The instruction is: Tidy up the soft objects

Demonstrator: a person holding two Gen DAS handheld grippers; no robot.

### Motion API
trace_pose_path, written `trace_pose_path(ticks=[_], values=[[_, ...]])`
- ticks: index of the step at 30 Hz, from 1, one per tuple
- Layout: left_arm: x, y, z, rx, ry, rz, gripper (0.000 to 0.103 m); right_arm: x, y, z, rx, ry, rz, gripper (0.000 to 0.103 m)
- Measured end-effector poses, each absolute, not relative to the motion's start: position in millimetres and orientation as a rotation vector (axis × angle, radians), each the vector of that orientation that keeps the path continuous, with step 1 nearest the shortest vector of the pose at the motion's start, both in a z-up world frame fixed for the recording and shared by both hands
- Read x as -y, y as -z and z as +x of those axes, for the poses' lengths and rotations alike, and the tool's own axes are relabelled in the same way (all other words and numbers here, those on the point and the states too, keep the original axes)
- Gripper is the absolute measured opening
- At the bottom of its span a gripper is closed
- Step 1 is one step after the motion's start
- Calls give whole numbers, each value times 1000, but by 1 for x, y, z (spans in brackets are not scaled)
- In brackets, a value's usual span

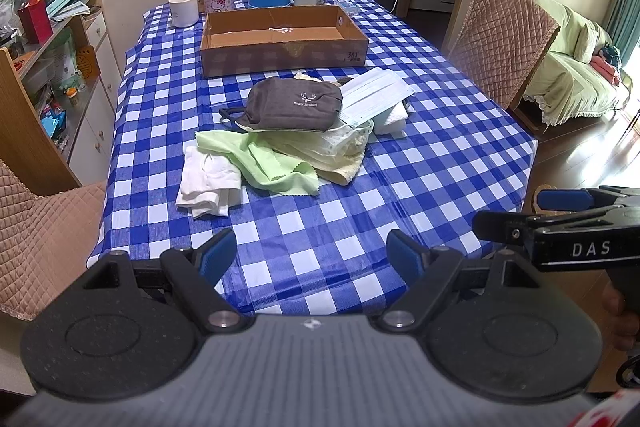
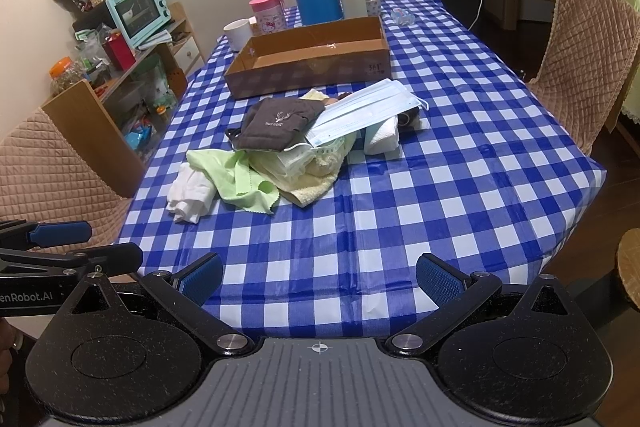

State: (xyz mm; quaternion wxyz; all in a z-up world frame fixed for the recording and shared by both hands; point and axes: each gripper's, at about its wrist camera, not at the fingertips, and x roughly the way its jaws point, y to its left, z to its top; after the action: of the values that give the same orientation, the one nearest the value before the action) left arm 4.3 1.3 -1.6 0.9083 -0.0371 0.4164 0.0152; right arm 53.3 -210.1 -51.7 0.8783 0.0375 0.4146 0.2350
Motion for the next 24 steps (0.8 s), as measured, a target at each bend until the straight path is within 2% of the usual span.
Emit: trace_pose_path(ticks=[24], values=[[-28, 17, 23, -860, -37, -76, 81, 187, 55, 67, -855, -493, 112, 103]])
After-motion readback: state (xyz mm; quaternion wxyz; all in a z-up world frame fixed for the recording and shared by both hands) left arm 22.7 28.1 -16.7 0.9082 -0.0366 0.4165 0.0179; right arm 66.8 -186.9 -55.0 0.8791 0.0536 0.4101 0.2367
